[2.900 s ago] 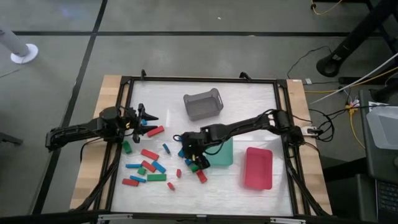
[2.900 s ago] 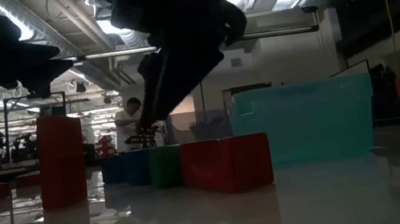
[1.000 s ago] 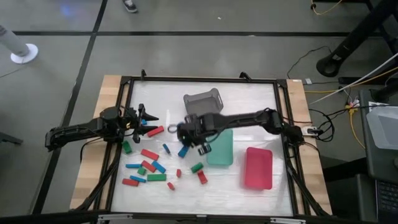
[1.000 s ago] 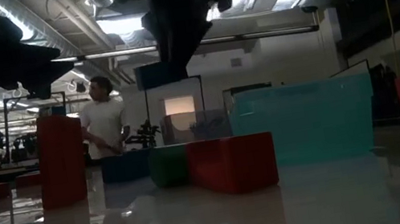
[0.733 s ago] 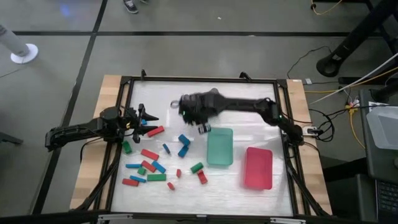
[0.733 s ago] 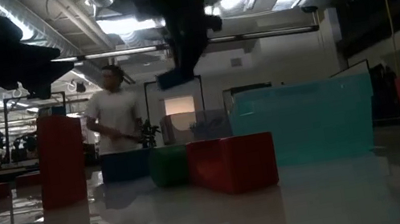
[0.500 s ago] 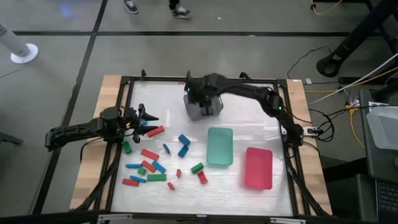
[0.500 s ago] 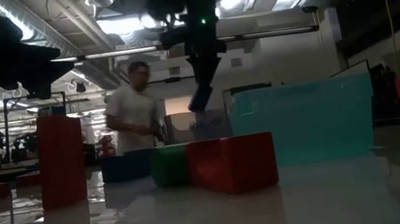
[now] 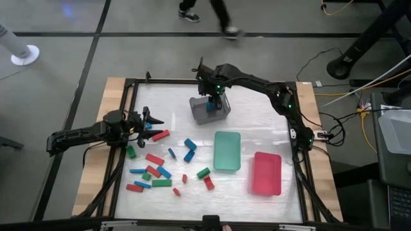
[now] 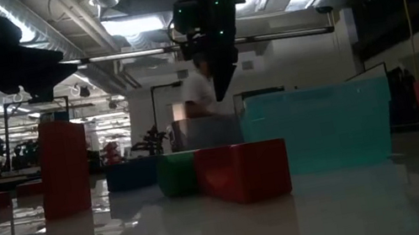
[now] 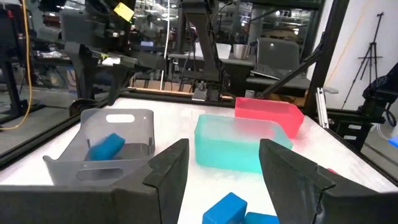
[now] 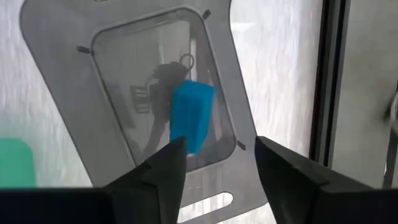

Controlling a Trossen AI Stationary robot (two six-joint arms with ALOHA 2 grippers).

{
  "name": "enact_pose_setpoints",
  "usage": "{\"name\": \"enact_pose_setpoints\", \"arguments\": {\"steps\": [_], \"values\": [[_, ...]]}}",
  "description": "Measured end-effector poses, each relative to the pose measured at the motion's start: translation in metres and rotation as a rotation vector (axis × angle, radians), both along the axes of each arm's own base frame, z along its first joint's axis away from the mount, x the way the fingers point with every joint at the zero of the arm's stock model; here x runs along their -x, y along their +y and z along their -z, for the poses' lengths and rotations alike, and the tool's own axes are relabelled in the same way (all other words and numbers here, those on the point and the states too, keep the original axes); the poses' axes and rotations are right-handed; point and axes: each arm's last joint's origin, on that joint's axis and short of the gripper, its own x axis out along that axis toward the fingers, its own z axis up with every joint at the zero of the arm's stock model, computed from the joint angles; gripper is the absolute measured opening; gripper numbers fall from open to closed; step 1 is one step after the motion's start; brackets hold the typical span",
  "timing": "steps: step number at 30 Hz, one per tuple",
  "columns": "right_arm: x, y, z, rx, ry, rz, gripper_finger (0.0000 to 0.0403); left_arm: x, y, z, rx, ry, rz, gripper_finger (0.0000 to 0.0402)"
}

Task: Sort blocks
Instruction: Put the blue block into the gray bin

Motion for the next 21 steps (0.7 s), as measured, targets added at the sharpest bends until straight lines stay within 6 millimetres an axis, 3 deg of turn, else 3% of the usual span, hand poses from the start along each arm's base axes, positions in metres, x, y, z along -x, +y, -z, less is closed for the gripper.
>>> {"name": "enact_pose_setpoints", "arguments": {"steps": [6,12,21], "values": [[0.001,0.001,0.000,-0.001,0.012,0.030,0.0211,0.000,0.000,0.000,0.040,-0.003,0.007,0.0184],[0.009,0.003,0.002,-0.030,0.094,0.105,0.0206,-0.001,-0.008,-0.001,0.050,-0.006,0.137,0.0184],[0.005,0.031,0.003,-0.117,0.123,0.097,0.0204,-0.007,-0.022,0.006,-0.031,0.075,0.266,0.0184]]}}
